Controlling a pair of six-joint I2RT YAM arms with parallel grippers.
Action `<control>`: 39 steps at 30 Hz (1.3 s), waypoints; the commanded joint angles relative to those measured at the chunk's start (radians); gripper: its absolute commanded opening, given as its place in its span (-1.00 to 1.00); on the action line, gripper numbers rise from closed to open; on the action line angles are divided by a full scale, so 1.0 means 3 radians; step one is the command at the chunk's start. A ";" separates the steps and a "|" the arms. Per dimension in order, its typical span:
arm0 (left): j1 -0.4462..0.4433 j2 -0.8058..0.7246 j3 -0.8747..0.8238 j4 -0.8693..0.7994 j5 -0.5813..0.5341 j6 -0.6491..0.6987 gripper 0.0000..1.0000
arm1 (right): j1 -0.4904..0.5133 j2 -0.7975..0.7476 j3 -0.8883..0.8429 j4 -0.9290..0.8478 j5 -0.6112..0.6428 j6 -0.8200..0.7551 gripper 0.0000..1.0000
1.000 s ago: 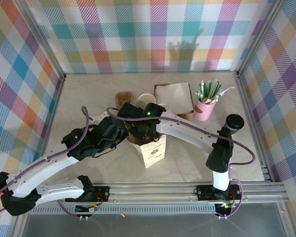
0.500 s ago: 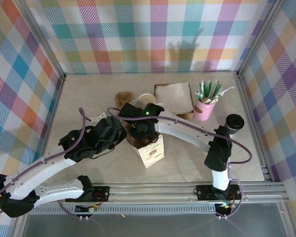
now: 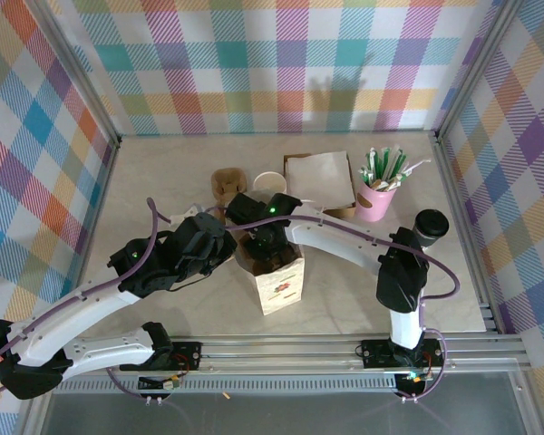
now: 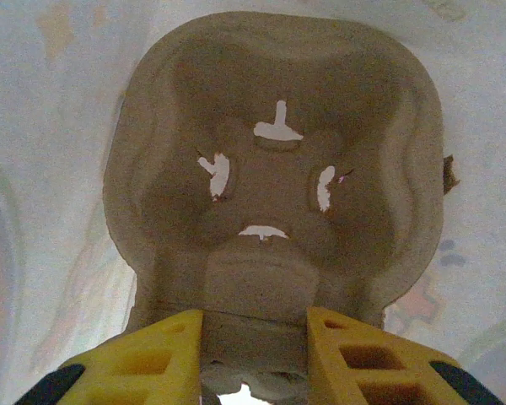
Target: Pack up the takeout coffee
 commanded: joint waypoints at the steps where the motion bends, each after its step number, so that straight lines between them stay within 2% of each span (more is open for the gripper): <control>1: -0.0050 -0.0014 -0.0011 -0.0007 0.0098 0.0002 -1.00 | -0.0024 -0.0118 -0.0039 0.0093 -0.0128 0.0092 -0.38; 39: -0.0050 0.0001 0.0102 -0.0215 0.0035 0.0014 -1.00 | -0.0144 -0.0145 -0.0808 0.0624 -0.0332 0.0369 -0.38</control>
